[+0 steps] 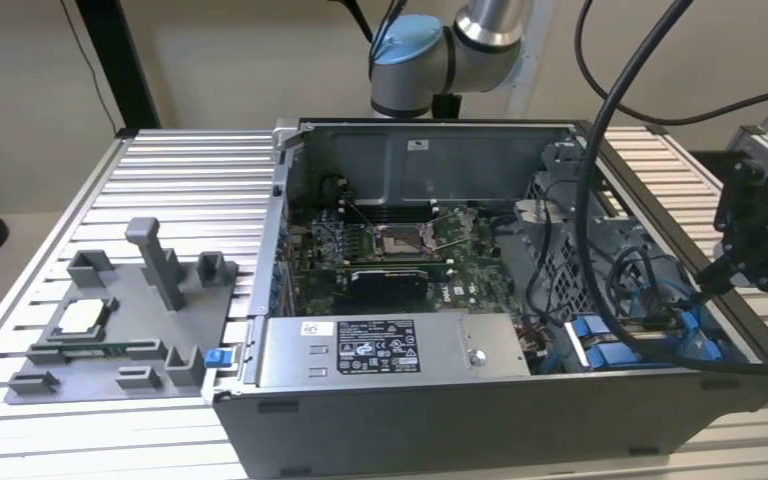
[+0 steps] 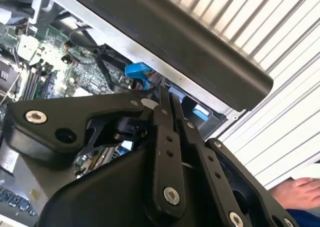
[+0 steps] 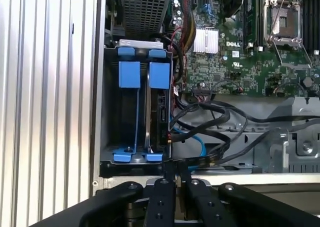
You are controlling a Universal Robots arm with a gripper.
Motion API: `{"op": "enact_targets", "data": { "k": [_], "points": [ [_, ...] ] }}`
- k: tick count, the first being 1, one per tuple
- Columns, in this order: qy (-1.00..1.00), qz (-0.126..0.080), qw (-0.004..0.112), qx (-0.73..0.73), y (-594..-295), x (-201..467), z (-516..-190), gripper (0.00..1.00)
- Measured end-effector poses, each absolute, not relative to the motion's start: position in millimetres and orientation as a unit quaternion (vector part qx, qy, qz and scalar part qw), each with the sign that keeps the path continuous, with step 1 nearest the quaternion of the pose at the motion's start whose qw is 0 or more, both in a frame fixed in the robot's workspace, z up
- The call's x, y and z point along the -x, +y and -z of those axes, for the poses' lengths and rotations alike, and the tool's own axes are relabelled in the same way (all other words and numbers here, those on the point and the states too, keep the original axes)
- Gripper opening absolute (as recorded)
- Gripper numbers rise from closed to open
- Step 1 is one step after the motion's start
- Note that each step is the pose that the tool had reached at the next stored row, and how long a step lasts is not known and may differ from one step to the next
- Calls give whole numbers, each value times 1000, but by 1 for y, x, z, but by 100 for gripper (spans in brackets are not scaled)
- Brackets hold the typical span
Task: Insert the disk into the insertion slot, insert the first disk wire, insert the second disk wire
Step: 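Insert the second disk wire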
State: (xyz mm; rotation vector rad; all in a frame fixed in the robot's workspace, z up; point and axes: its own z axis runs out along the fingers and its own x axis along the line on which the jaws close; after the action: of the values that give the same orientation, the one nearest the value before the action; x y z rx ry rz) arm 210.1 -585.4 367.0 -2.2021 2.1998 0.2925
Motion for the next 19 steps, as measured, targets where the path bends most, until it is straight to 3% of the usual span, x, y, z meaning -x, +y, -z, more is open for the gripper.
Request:
{"op": "enact_targets", "data": {
  "k": [4, 5, 11, 17, 19],
  "points": [
    [704, -103, -2, 703, -589, -211, -367, 0],
    [704, -105, -4, 703, -589, -211, -367, 100],
    [703, -110, -7, 702, -592, -214, -364, 100],
    [701, -126, 4, 702, -592, -218, -362, 100],
    [701, -129, 2, 701, -594, -219, -361, 100]
  ]
}}
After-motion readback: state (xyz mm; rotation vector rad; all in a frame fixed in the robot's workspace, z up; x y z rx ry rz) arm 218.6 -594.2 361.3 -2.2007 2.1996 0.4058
